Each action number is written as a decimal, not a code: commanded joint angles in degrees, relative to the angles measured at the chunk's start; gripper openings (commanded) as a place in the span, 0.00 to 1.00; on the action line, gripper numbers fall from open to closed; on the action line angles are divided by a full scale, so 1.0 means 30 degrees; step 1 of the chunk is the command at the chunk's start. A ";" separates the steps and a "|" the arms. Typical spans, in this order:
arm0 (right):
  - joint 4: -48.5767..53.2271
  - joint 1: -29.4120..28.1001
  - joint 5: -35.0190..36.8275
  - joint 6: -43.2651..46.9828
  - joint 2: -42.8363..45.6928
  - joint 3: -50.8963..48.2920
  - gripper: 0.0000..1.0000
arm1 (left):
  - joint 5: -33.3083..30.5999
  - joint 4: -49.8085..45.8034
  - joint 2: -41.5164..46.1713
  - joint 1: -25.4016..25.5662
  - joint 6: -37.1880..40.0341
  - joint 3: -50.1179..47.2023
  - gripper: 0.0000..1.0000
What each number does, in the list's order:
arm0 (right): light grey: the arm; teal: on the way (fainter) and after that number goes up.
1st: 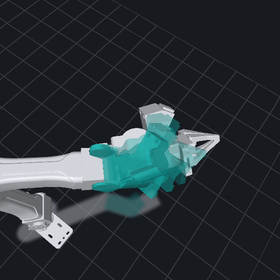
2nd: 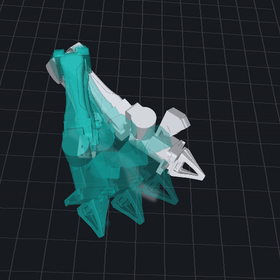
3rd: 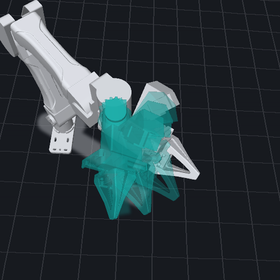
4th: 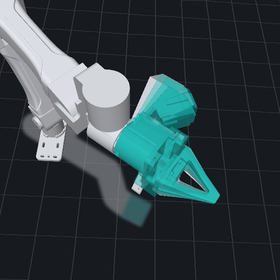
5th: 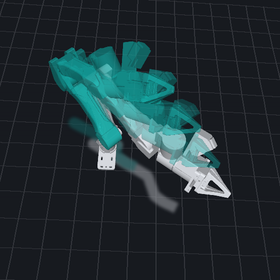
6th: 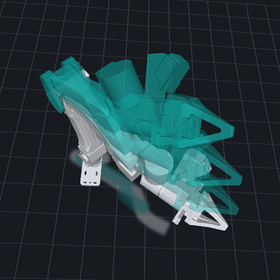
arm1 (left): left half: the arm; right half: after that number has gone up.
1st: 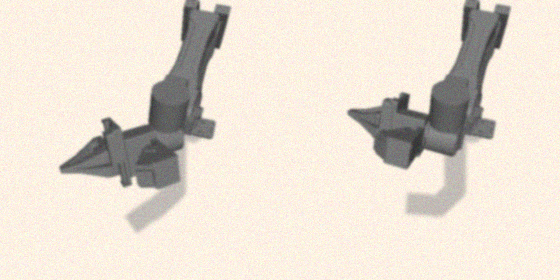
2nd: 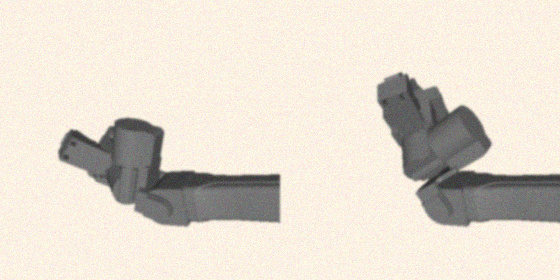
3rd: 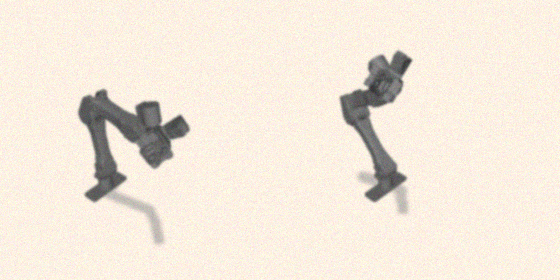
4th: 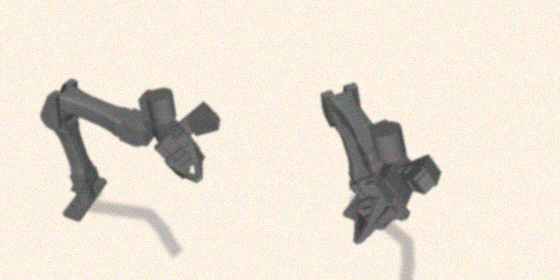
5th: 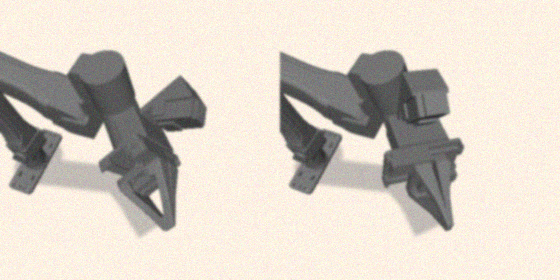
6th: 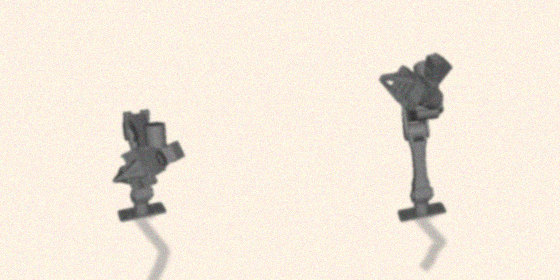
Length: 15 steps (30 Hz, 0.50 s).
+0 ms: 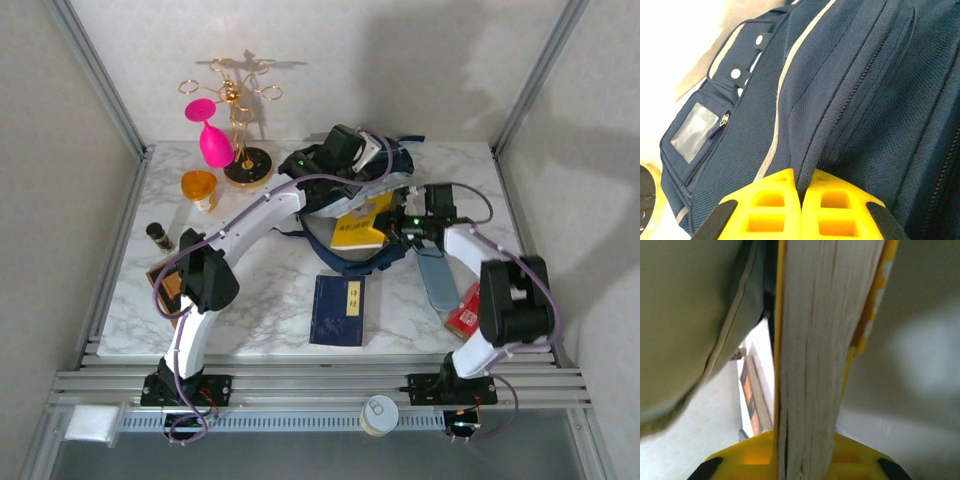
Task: Pack the student bag
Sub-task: Place the book in the student bag.
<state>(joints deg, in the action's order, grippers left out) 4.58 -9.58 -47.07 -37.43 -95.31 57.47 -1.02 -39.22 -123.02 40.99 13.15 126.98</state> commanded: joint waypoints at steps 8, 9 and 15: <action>-0.3440 -0.1488 0.1248 0.2246 -0.6520 0.4912 0.20 | 0.1773 0.1080 0.1688 -0.1361 0.1384 0.1710 0.00; -0.2472 -0.1536 0.1769 0.2838 -0.7065 0.5673 0.26 | 0.2066 0.1043 0.1683 -0.1533 0.1233 0.1731 0.00; 0.0759 -0.0600 0.5451 0.3585 -0.6392 0.5979 0.64 | 0.2523 0.0718 0.1489 -0.1829 0.1118 0.1590 0.00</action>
<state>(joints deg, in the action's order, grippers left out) 3.20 -12.91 -37.34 -29.32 -118.08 75.83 4.82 -40.12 -123.02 35.40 16.34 128.79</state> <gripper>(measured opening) 0.603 0.040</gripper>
